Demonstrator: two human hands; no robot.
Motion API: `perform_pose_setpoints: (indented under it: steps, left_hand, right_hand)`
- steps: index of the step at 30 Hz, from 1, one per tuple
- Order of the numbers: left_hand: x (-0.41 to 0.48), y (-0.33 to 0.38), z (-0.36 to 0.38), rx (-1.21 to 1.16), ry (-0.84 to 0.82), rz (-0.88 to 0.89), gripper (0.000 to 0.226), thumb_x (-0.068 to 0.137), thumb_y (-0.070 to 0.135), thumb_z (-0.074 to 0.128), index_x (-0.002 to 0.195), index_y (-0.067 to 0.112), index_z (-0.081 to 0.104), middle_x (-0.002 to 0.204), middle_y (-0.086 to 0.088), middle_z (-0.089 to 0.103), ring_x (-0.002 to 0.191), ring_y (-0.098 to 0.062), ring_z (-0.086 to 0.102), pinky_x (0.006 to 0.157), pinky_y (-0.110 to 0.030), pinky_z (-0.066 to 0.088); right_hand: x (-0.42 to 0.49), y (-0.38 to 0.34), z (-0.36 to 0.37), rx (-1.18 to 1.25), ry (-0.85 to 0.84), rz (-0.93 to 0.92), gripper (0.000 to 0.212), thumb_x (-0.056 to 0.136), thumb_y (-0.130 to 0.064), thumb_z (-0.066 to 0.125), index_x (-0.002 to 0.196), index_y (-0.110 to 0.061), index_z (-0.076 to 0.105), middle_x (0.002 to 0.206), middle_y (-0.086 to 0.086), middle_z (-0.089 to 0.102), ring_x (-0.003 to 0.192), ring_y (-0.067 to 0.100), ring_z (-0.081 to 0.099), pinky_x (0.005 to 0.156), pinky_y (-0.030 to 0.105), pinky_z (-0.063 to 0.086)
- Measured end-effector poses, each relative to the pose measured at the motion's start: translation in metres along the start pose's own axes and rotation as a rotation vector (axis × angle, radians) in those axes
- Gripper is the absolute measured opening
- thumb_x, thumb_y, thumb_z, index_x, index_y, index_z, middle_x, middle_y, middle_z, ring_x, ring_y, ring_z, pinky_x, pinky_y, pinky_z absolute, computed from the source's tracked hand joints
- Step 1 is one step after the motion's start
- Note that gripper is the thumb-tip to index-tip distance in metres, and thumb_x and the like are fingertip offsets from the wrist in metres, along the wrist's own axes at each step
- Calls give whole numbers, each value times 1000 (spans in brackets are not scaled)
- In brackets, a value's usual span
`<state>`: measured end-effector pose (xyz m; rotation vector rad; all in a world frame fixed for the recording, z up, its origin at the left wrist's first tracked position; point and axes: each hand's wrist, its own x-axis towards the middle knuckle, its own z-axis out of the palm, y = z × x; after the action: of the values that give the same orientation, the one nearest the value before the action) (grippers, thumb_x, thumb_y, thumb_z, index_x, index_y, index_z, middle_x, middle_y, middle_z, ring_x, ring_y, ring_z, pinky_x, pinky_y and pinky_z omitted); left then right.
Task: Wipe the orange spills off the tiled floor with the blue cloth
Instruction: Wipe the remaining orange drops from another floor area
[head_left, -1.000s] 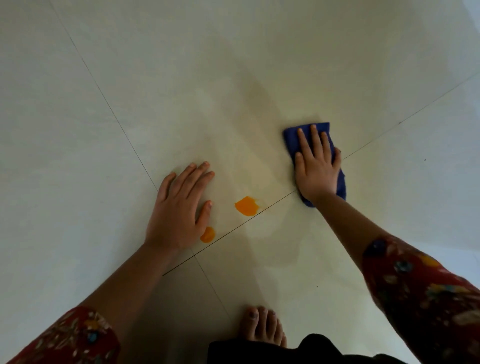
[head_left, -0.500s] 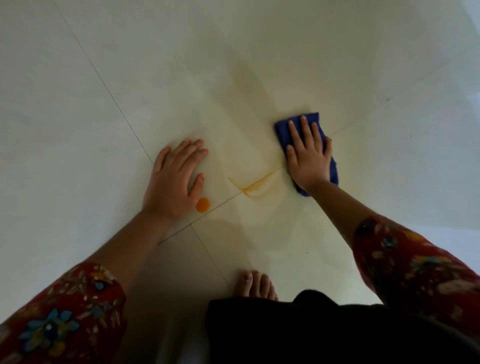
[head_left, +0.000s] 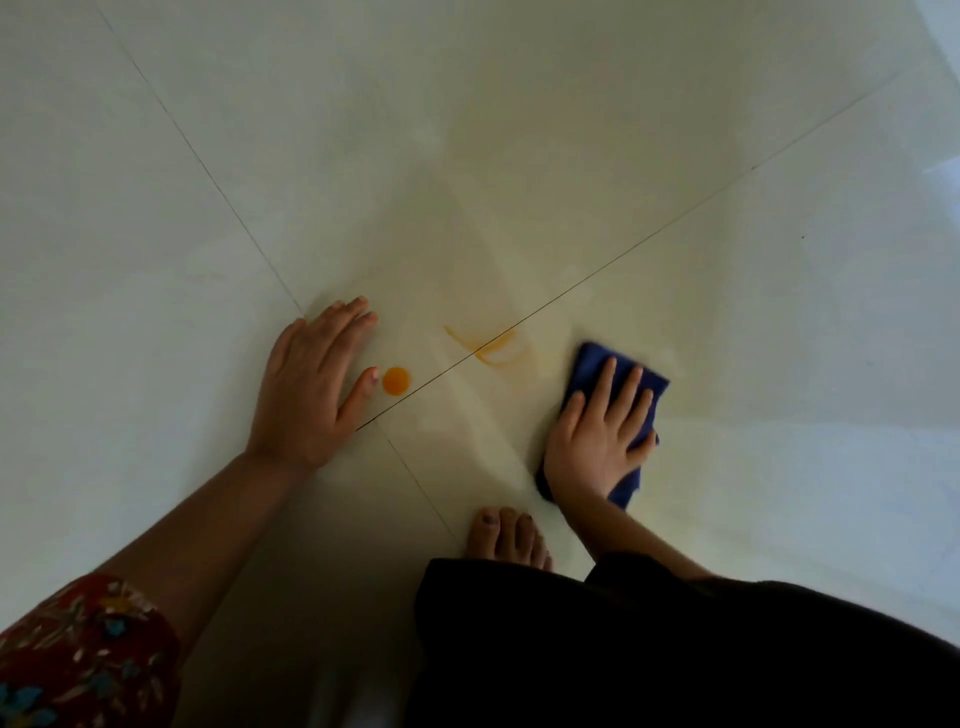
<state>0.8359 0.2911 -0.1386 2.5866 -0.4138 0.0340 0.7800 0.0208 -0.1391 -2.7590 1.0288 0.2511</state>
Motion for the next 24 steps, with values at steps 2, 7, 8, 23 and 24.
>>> perform_pose_setpoints:
  steps: [2, 7, 8, 23, 24]
  left_hand:
    - [-4, -7, -4, 15, 19, -52, 51, 96, 31, 40, 142, 10, 43, 152, -7, 39, 141, -22, 35, 115, -42, 23]
    - [-6, -13, -8, 51, 29, -141, 52, 94, 27, 39, 144, 10, 40, 152, -8, 38, 140, -23, 35, 115, -43, 24]
    - [-8, -13, -7, 73, 13, -139, 52, 95, 26, 38, 144, 10, 40, 153, -8, 37, 140, -24, 35, 115, -42, 24]
    - [-18, -26, -8, 174, -55, -173, 52, 97, 23, 32, 148, 17, 35, 158, 0, 29, 146, -17, 23, 117, -38, 19]
    - [-18, -26, -8, 169, -57, -169, 51, 97, 22, 32, 148, 17, 36, 158, 0, 29, 146, -17, 23, 118, -38, 19]
  right_hand:
    - [27, -38, -1, 52, -16, -18, 58, 99, -44, 22, 154, -34, 8, 164, -3, -1, 150, 22, -3, 116, 54, 1]
    - [42, -104, 1, -111, -31, -663, 57, 101, -44, 27, 154, -33, 11, 164, -1, 3, 150, 25, -1, 117, 56, 1]
    - [28, -97, 2, -153, -53, -856, 56, 101, -43, 28, 154, -32, 14, 163, 0, 7, 150, 26, 1, 117, 58, 5]
    - [18, -107, 6, -294, -169, -1553, 53, 99, -43, 28, 151, -37, 22, 162, -3, 18, 150, 28, 7, 116, 60, 2]
    - [8, -87, 7, -334, -238, -1763, 51, 100, -42, 32, 150, -38, 24, 161, -6, 20, 150, 25, 6, 117, 58, 1]
